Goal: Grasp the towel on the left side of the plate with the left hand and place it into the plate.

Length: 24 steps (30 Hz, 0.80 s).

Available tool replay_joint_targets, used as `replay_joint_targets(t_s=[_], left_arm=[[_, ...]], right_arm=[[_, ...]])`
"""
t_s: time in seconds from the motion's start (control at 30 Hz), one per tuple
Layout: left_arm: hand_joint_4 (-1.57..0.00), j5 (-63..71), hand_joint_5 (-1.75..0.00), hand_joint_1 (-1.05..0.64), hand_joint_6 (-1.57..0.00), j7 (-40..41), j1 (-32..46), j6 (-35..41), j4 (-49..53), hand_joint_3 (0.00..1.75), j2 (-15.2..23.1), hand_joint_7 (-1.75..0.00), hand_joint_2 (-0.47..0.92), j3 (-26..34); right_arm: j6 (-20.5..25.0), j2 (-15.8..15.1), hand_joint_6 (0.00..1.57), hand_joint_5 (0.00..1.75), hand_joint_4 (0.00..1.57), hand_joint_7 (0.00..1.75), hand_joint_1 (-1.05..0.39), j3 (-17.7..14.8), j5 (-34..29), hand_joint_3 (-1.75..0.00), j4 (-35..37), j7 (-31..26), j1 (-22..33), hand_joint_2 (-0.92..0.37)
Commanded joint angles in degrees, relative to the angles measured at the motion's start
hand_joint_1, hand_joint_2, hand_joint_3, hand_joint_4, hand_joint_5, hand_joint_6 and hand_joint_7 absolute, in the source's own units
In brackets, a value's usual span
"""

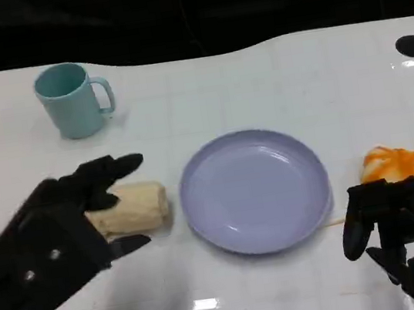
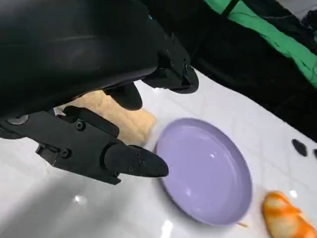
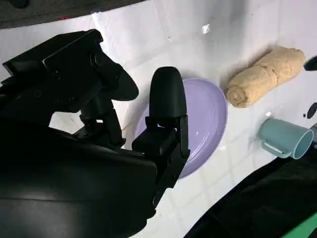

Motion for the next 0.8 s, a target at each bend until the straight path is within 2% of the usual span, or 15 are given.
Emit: replay_joint_targets(t_s=[0.03, 0.13, 0.3, 0.5, 0.8], left_arm=[[-0.1, 9.25, -0.57, -0.43, -0.3, -1.7, -3.71, -2.92, 3.99, 0.08, 3.71, 0.0, 0.92, -4.17], [-0.16, 15.57, -0.45, -0.47, -0.3, -2.26, -6.24, -4.25, 6.84, 0.05, 4.84, 0.0, 0.92, -6.9], [-0.21, 22.72, -0.39, -0.51, -0.32, -3.82, -11.04, -6.02, 13.61, 0.01, 4.27, -0.01, 0.91, -10.48], [-0.31, 26.96, -0.29, -0.52, -0.34, -4.87, -16.52, -8.1, 24.86, 0.0, 1.57, -0.01, 0.9, -13.83], [-0.41, 32.33, -0.18, -0.5, -0.36, -0.53, -25.15, -15.89, 47.2, 0.0, -3.42, 0.0, 0.88, -18.57]], right_arm=[[0.84, 0.07, 0.68, 1.75, 0.73, 1.5, 0.03, 0.0, -0.19, -1.12, -1.16, -0.55, -0.02, -0.55], [0.58, 0.15, 0.69, 1.75, 0.74, 1.5, 0.03, -0.01, -0.1, -1.12, -1.16, -0.58, 0.03, -0.55], [1.11, 0.24, 0.69, 1.75, 0.74, 1.5, 0.04, 0.02, -0.11, -1.12, -1.51, -0.62, -0.05, -0.55], [0.37, 0.18, 0.69, 1.75, 0.75, 1.5, 0.03, 0.01, -0.23, -1.12, -1.79, -0.54, 0.37, -0.55], [0.56, 0.06, 0.68, 1.75, 0.74, 1.49, 0.02, -0.5, 0.04, -1.13, -2.28, -0.34, 0.81, -0.55]])
